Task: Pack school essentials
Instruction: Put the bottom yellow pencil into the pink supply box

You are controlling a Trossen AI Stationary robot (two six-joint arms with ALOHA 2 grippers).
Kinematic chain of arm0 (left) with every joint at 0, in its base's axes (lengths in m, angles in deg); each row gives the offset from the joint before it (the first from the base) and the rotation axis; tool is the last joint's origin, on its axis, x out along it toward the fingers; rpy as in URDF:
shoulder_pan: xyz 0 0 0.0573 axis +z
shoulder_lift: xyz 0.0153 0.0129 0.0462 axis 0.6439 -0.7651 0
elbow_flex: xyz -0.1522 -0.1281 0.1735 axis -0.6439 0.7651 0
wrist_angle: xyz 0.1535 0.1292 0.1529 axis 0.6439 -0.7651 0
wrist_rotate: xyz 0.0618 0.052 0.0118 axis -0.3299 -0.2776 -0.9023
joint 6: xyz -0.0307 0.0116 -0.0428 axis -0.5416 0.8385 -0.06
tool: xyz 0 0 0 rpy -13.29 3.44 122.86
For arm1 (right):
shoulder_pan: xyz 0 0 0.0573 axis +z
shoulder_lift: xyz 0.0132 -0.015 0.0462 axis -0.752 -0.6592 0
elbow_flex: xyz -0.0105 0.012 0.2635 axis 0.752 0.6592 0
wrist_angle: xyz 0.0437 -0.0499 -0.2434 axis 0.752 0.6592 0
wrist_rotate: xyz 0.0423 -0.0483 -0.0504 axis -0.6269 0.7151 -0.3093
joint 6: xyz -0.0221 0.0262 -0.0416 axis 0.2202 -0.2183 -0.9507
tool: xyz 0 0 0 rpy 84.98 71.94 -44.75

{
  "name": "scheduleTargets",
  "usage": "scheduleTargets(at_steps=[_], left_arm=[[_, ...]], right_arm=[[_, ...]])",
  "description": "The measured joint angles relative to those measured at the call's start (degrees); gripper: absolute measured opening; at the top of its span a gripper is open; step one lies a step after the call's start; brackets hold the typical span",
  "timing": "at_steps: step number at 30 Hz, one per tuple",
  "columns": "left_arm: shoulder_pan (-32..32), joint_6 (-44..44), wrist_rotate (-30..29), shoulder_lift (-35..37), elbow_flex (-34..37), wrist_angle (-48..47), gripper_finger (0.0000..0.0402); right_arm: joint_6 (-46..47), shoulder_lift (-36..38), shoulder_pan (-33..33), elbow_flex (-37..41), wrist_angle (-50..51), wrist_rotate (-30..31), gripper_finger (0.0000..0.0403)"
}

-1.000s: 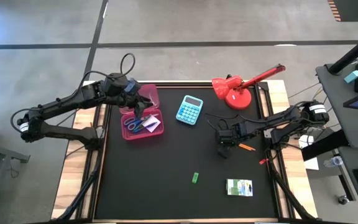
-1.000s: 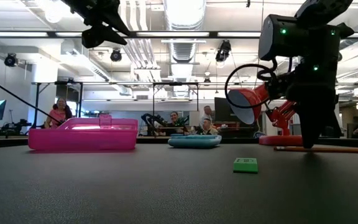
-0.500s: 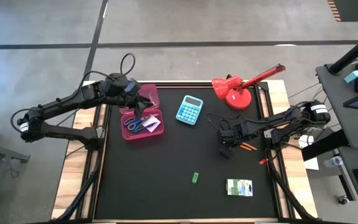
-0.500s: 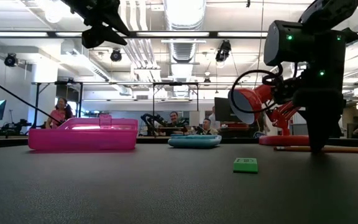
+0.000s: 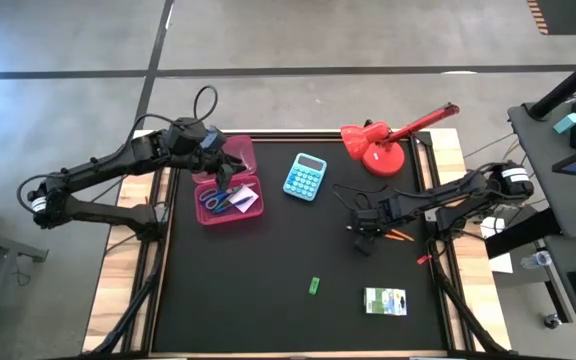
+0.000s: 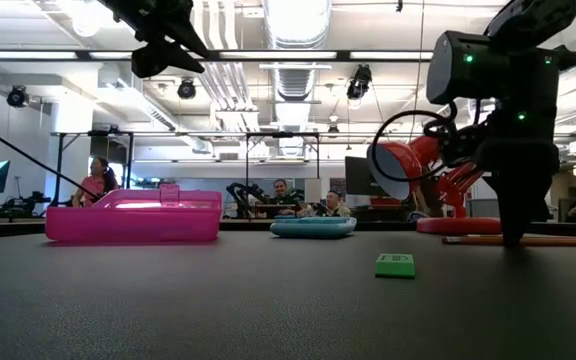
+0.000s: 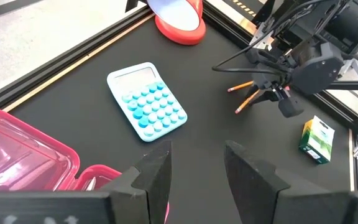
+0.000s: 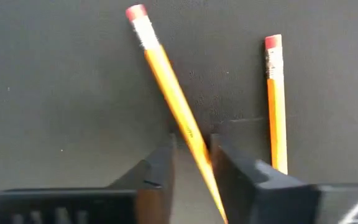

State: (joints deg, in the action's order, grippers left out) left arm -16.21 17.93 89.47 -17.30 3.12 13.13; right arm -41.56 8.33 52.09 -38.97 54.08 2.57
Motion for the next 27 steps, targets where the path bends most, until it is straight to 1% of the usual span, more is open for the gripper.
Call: scheduleTargets(at_steps=[4,6,11,13,17,22,25,27], left_arm=[[0.00,0.00,0.01,0.00,0.00,0.00,0.0130],[0.00,-0.01,0.02,0.00,0.00,0.00,0.0130],[-0.07,-0.06,0.02,0.00,0.00,0.00,0.0130],[-0.07,-0.07,0.10,0.00,0.00,0.00,0.0130],[-0.30,-0.02,0.98,0.00,0.00,0.69,0.0130],[-1.43,0.49,3.06,0.00,0.00,4.63,0.0130],[-2.81,2.82,3.39,-0.03,0.02,7.34,0.0130],[-4.19,4.31,3.99,-0.46,0.02,9.33,0.0130]], right_arm=[[0.06,0.00,0.02,0.62,-0.05,-0.07,0.0028],[0.08,-0.02,0.02,0.60,-0.09,-0.03,0.0016],[0.79,-0.05,0.02,-1.04,0.21,-0.13,0.0015],[0.74,0.09,0.02,-2.39,1.02,-0.33,0.0014],[0.25,1.24,0.04,-6.15,-0.61,-0.86,0.0014],[0.25,2.99,0.02,-9.94,-0.90,-0.20,0.0013],[0.22,4.33,0.03,-12.72,-3.97,0.30,0.0013],[0.10,4.72,0.04,-14.54,-5.88,2.02,0.0013]])
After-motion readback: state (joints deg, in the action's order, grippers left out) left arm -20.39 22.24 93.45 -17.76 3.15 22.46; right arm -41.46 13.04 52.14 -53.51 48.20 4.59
